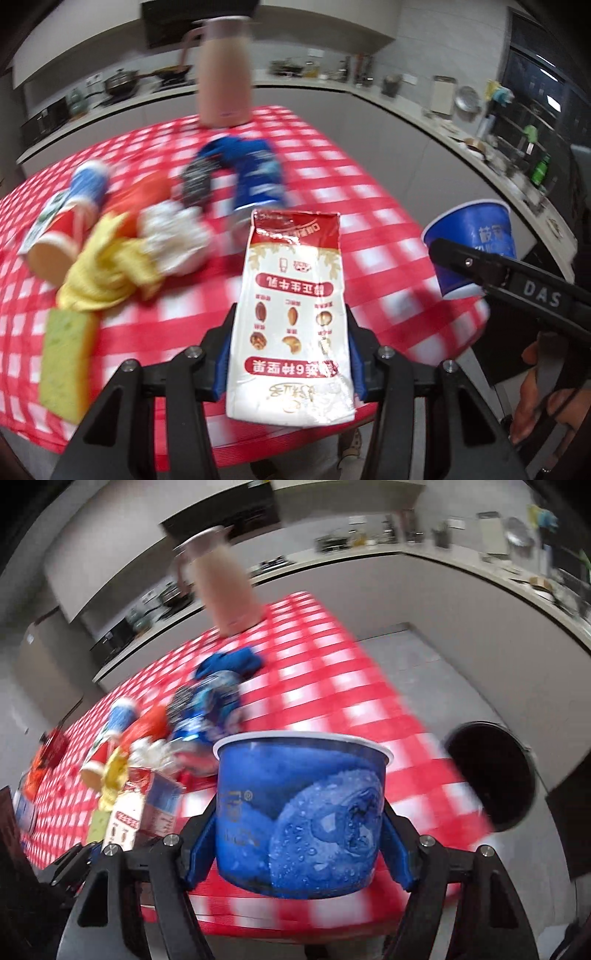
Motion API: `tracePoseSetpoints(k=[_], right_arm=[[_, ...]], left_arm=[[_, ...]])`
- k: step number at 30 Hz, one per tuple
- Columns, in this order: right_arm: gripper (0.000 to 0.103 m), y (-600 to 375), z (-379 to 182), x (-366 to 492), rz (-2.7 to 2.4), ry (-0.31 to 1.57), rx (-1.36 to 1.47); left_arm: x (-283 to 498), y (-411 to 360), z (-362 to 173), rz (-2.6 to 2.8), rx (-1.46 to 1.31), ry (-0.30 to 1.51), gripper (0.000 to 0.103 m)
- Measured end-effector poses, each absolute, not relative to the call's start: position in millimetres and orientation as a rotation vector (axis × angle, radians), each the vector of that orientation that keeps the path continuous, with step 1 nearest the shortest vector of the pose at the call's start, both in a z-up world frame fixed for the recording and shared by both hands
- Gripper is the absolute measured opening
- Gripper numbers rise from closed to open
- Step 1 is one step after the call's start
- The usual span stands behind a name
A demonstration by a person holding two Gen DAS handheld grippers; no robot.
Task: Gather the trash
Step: 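Carry both items over the black bin and open both tools to drop them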
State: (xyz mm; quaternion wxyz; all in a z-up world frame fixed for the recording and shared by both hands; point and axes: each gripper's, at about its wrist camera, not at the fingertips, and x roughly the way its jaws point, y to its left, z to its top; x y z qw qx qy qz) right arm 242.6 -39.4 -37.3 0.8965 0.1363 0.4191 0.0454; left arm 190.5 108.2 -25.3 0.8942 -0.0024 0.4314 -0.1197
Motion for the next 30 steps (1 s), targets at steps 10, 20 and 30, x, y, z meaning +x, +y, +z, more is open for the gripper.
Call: tracePoseSetpoints(k=[10, 20, 30], right_arm=[[0.076, -234, -55, 251, -0.076, 0.852, 0.331], [0.077, -358, -124, 303, -0.04, 0.979, 0.297], [0.078, -384, -201, 364, 0.071, 1.107, 0.28]], left_arm=[[227, -62, -27, -0.397, -0.002, 0.916, 0.051], [279, -186, -102, -0.332, -0.003, 1.051, 0.051], [315, -213, -176, -0.214, -0.014, 1.19, 0.052]])
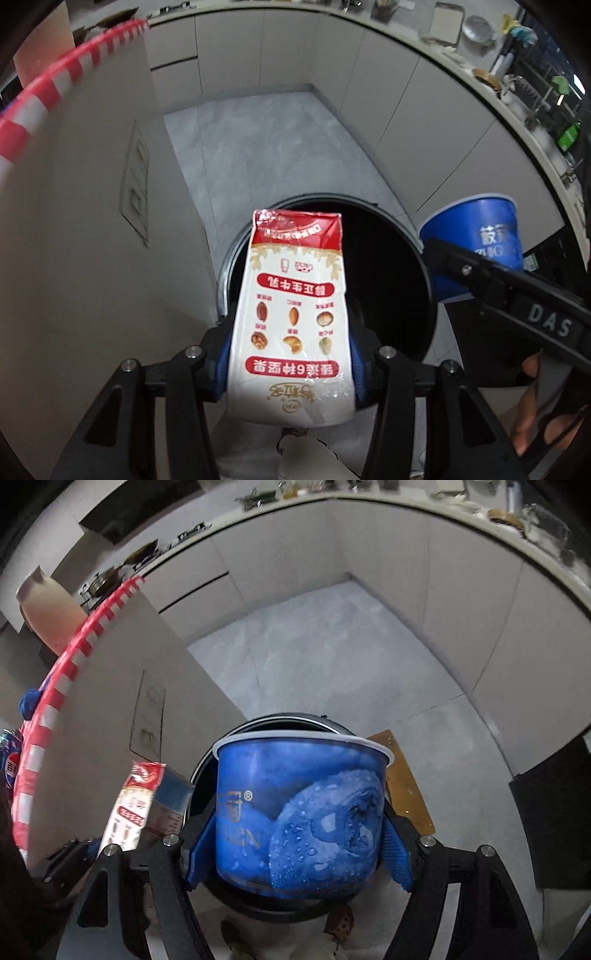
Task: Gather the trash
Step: 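Carry both items over the black bin and open both tools to drop them, then return both tools to the table toward the cups and Pepsi can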
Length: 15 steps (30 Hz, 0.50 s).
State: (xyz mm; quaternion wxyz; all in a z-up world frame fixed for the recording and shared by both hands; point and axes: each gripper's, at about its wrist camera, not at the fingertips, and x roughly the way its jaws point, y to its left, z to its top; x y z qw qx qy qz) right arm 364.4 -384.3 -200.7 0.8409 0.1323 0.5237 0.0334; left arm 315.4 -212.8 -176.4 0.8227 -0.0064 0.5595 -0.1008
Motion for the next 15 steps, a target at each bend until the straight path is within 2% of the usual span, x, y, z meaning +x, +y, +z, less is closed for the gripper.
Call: tracePoseSetpoints(k=[5, 10, 15], right_arm=[[0.082, -388, -212, 377, 0.061, 1.121, 0.264], [0.082, -397, -189, 370, 0.038, 1.064, 0.283], [0.082, -394, -146, 357, 0.008, 0.999, 0.285]], left_arm=[[327, -219, -188, -0.162, 0.003, 1.223, 0.067], [318, -220, -155, -0.137, 0.003, 1.159, 0.068], [303, -206, -99, -0.154, -0.007, 1.075, 0.068]])
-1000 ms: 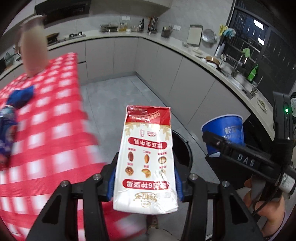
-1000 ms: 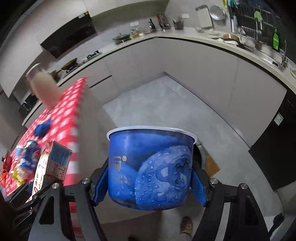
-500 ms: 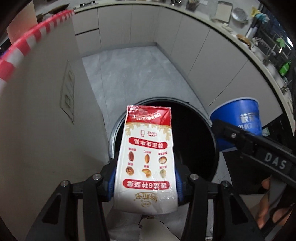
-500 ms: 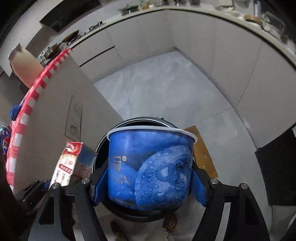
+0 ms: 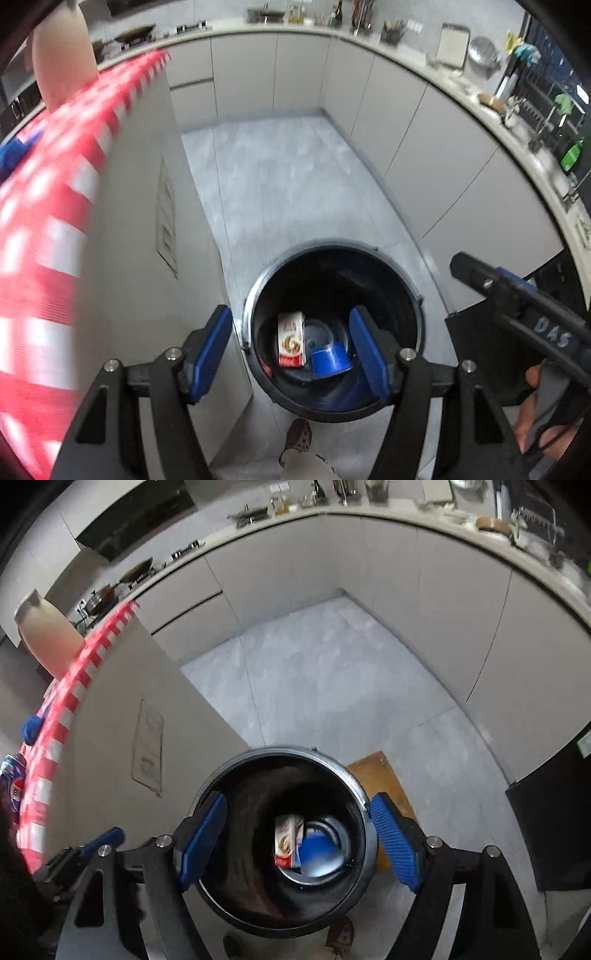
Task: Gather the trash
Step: 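Return both tools to the table toward the cups and Pepsi can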
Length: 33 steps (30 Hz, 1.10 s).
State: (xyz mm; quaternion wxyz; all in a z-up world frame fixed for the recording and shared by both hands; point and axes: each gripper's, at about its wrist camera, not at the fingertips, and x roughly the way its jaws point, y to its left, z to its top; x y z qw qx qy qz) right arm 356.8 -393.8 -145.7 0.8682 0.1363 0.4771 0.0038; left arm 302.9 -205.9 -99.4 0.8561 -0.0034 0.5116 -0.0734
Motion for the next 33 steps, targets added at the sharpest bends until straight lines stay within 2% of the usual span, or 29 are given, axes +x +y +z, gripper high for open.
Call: tracePoseSetpoints(k=[10, 14, 22, 33], right_arm=[[0.082, -332, -74, 305, -0.065, 0.937, 0.252], [0.082, -280, -43, 284, -0.058, 0.894, 0.222], [0.082, -144, -17, 259, 0.028, 0.842, 0.212], [0.082, -13, -15, 240, 0.134, 0.855, 0.186]], left_arm=[[261, -144, -26, -0.242, -0.048, 1.003, 0.068], [244, -88, -2, -0.237, -0.045, 0.967, 0.069], [219, 36, 0, -0.106, -0.035, 0.925, 0.072], [197, 150, 0, 0.03, -0.051, 0.933, 0.072]])
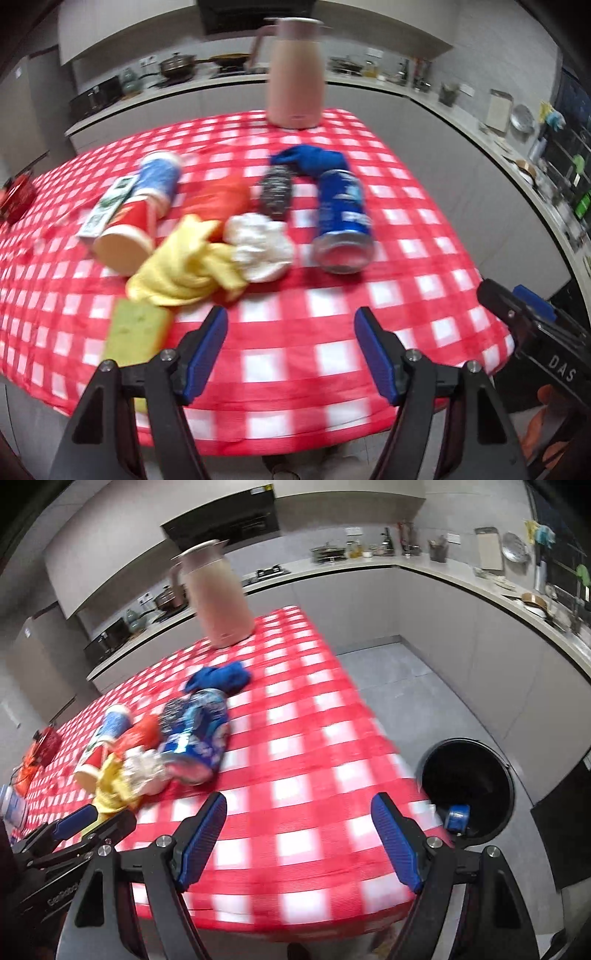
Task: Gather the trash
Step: 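Return both tools to the table toward the cups and Pepsi can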
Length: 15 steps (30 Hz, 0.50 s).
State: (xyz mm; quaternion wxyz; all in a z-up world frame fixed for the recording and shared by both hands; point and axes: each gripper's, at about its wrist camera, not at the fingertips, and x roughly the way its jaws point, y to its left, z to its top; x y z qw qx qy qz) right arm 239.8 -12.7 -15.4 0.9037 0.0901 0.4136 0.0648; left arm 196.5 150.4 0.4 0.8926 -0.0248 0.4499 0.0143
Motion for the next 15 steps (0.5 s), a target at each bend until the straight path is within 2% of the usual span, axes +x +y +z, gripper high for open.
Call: tracePoseSetpoints(k=[15], right_arm=[[0.085, 44, -10, 284, 0.294, 0.853, 0.116]], left_arm=[[214, 239, -4, 0.254, -0.129, 0.916, 0.073]])
